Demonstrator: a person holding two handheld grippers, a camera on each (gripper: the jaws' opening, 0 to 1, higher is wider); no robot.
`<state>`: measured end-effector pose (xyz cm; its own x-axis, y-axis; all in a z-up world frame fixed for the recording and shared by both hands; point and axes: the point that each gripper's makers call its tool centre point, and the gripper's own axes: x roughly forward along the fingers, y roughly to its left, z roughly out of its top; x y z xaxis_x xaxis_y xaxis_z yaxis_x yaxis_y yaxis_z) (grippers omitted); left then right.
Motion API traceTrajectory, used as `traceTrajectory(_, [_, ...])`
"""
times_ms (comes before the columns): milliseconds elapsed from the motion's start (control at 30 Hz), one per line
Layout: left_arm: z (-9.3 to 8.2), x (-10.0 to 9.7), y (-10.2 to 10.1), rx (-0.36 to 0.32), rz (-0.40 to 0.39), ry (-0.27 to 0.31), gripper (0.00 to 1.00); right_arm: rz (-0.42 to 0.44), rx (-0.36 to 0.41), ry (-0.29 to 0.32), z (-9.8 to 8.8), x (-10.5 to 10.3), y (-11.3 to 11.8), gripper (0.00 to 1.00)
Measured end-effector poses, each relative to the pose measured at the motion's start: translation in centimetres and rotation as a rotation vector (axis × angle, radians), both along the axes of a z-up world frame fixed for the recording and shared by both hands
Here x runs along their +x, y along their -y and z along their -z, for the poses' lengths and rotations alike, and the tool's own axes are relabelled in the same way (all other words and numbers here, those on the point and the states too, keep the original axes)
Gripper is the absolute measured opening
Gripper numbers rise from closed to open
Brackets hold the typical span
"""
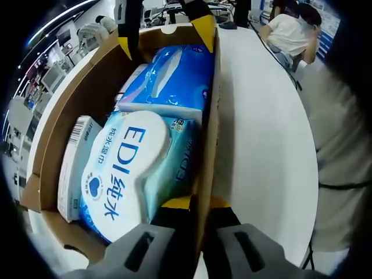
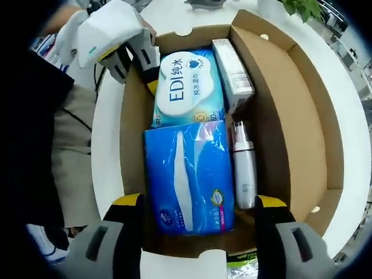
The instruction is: Operate the shoe box by opening the lid, removing the specified soft item, and placing it in the target area until the item is outside and the box remains undamaged.
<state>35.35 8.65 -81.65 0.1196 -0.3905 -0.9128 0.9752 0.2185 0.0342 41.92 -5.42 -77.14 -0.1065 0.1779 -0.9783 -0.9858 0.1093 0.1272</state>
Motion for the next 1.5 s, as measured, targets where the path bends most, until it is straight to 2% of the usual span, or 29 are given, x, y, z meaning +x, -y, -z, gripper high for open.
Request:
traceTrajectory(233, [0.0, 0.0, 0.0, 0.007, -0.005, -0.003, 0.01, 0.032, 0.0, -0.021, 1.0, -0.3, -0.7, 0.76])
traceTrajectory(467, [0.0, 0.0, 0.0, 0.006, -0.004, -0.002, 0.01, 0.047, -0.021, -0.036, 1.8, -0.8, -0.5, 0.69])
traceTrajectory(633, [0.0, -0.1, 0.0, 0.007, 0.001, 0.015, 0.01, 0.015, -0.034, -0.016, 2.7, -1.1, -0.9, 0.66])
traceTrajectory(900, [0.0, 0.0, 0.0, 0.005, 0.005, 0.011, 0.01, 0.04, -0.066, -0.019, 3.7, -0.9, -0.7, 0.64])
traceTrajectory(1067, [0.0, 0.0, 0.0, 0.003, 0.007, 0.004, 0.01, 0.031, -0.054, -0.023, 3.2, -0.6, -0.8, 0.58])
traceTrajectory(1133, [0.0, 0.1, 0.0, 0.003, -0.004, -0.008, 0.01, 0.089, -0.031, 0.003, 2.9, 0.5, -0.8, 0.57])
traceTrajectory(1167, [0.0, 0.0, 0.0, 0.001, 0.002, -0.003, 0.01, 0.133, -0.024, -0.018, 2.7, 0.6, -0.9, 0.57])
traceTrajectory(1200, [0.0, 0.0, 0.0, -0.001, 0.006, 0.001, 0.01, 0.102, -0.021, -0.014, 2.8, 0.7, -0.7, 0.57])
traceTrajectory(1267, [0.0, 0.0, 0.0, -0.003, 0.003, 0.0, 0.01, 0.092, -0.017, -0.014, 2.8, 0.4, -0.9, 0.58])
traceTrajectory(1367, [0.0, 0.0, 0.0, -0.002, 0.004, -0.006, 0.01, 0.067, -0.018, -0.044, 2.9, -0.6, -1.0, 0.67])
traceTrajectory(1400, [0.0, 0.0, 0.0, -0.002, 0.005, -0.007, 0.01, 0.083, -0.009, -0.078, 2.9, -1.2, -1.3, 0.71])
traceTrajectory(1433, [0.0, 0.0, 0.0, 0.0, 0.005, -0.006, 0.01, 0.108, -0.015, -0.041, 2.8, -0.3, -1.3, 0.71])
traceTrajectory(1500, [0.0, 0.0, 0.0, -0.001, 0.006, -0.006, 0.01, 0.139, -0.016, -0.073, 2.8, -0.6, -1.5, 0.72])
